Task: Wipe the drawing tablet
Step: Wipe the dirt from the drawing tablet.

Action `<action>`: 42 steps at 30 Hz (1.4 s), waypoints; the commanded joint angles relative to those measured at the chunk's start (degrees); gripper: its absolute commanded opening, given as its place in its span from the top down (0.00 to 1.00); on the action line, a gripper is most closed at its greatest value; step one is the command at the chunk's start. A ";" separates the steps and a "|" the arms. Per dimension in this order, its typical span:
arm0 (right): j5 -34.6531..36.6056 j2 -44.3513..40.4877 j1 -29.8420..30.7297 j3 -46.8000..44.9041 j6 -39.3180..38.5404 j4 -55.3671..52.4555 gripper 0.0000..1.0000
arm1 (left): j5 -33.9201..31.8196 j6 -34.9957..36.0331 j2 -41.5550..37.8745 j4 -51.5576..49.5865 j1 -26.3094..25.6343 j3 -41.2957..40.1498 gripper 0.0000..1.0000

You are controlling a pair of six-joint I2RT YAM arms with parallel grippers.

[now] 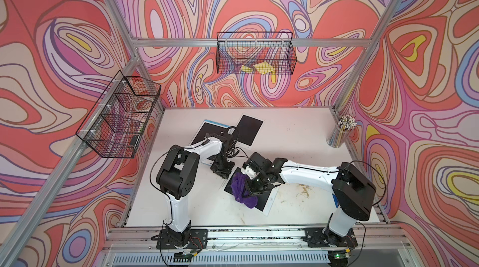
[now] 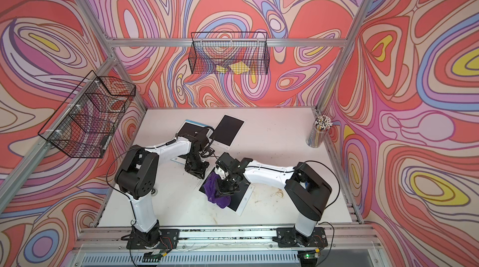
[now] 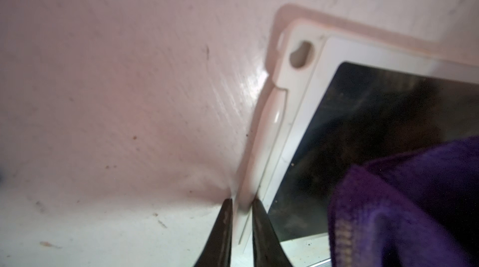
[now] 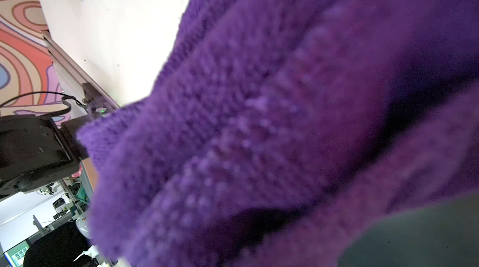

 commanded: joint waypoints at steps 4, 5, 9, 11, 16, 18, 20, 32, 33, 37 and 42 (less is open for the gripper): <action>5.32 4.99 -1.37 6.64 2.75 2.24 1.00 | -1.08 0.30 0.27 -0.90 -0.28 0.33 0.82; 5.82 6.62 -1.68 7.61 3.34 1.56 1.00 | -1.08 0.30 0.33 -0.88 -0.30 0.33 0.82; 9.02 11.17 -2.68 9.88 5.35 0.43 1.00 | -1.01 0.30 0.39 -0.91 -0.43 0.33 0.82; 8.15 13.10 -2.83 10.54 5.81 1.44 1.00 | -1.08 0.28 0.41 -0.86 -0.41 0.33 0.82; 1.76 14.21 0.41 10.56 5.94 3.56 1.00 | -1.01 0.26 0.37 -0.91 -0.37 0.41 0.82; -0.07 13.63 2.60 10.33 6.54 4.14 1.00 | -0.99 0.26 0.39 -0.98 -0.39 0.46 0.82; -1.50 13.10 4.71 9.43 7.93 5.11 1.00 | -1.15 0.23 0.39 -1.00 -0.39 0.52 0.82; -24.88 7.96 8.15 -2.00 14.94 27.69 1.00 | -1.33 0.28 0.42 -1.00 -0.37 0.42 0.82; -26.05 6.86 7.84 -2.90 15.21 28.89 1.00 | -1.39 0.30 0.47 -1.00 -0.41 0.41 0.82; -23.44 0.03 0.29 -8.04 14.47 26.36 1.00 | -1.36 0.25 0.35 -1.00 -0.39 0.33 0.82; -16.47 -8.98 -10.20 -9.28 5.19 11.61 1.00 | -1.32 0.30 0.40 -1.00 -0.45 0.41 0.82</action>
